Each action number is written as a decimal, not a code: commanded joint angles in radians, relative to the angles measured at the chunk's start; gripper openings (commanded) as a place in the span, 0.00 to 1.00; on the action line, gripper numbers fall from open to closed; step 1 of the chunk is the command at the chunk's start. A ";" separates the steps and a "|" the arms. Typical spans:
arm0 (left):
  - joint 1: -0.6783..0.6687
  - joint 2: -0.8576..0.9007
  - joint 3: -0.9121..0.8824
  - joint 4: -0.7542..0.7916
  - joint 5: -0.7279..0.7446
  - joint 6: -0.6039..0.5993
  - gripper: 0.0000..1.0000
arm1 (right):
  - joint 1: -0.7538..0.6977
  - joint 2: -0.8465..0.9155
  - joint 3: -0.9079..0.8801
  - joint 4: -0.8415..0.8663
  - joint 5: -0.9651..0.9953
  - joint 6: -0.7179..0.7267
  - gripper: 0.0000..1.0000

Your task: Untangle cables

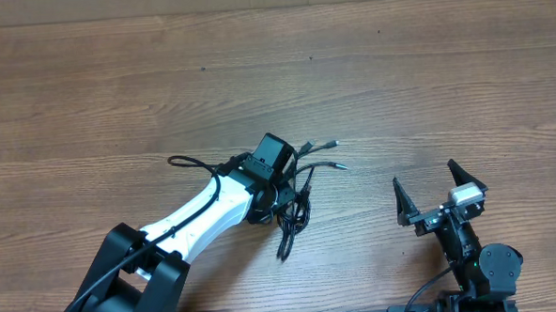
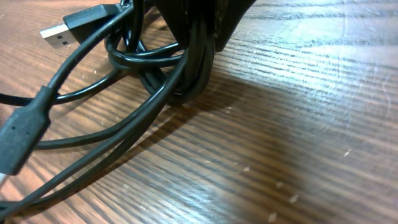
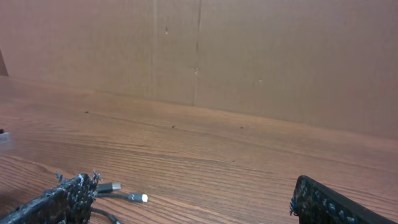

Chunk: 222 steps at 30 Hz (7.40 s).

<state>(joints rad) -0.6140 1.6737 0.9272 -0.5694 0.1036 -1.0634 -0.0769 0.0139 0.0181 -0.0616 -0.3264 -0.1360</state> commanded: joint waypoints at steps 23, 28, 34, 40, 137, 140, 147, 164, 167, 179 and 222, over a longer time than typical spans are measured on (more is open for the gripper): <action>0.000 -0.279 0.414 -0.580 -0.069 0.709 0.07 | 0.005 -0.003 -0.010 0.006 -0.009 -0.006 1.00; 0.000 -0.279 0.414 -0.581 -0.070 0.709 0.04 | 0.005 -0.003 -0.010 0.016 -0.035 0.031 1.00; 0.000 -0.279 0.414 -0.583 -0.070 0.708 0.04 | 0.005 -0.003 0.032 0.085 -0.035 0.509 1.00; 0.000 -0.279 0.414 -0.573 -0.070 0.708 0.04 | 0.005 0.011 0.156 -0.026 -0.144 0.579 1.00; -0.023 -0.194 0.412 -0.343 0.111 0.020 0.04 | 0.523 1.036 0.715 -0.238 -0.136 0.401 0.59; -0.035 -0.194 0.412 -0.342 0.110 0.029 0.04 | 0.523 1.036 0.715 -0.237 -0.109 0.401 0.59; -0.048 -0.194 0.412 -0.339 0.108 0.032 0.04 | 0.523 1.036 0.715 -0.238 -0.051 0.420 0.56; -0.048 -0.194 0.412 -0.344 0.094 0.043 0.04 | 0.523 1.050 0.715 -0.270 -0.021 0.436 0.10; -0.048 -0.194 0.412 -0.355 0.092 0.067 0.04 | 0.520 1.050 0.715 -0.267 -0.003 0.454 0.09; -0.047 -0.194 0.412 -0.456 0.034 0.092 0.04 | 0.517 1.049 0.715 -0.260 0.101 0.492 0.09; -0.047 -0.194 0.412 -0.586 -0.090 0.151 0.04 | -0.059 1.049 0.715 -0.399 0.101 0.533 0.16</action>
<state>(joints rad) -0.6807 1.4780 1.3426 -1.0901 0.1307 -0.9390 -0.0578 1.0595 0.7155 -0.4702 -0.4374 0.4129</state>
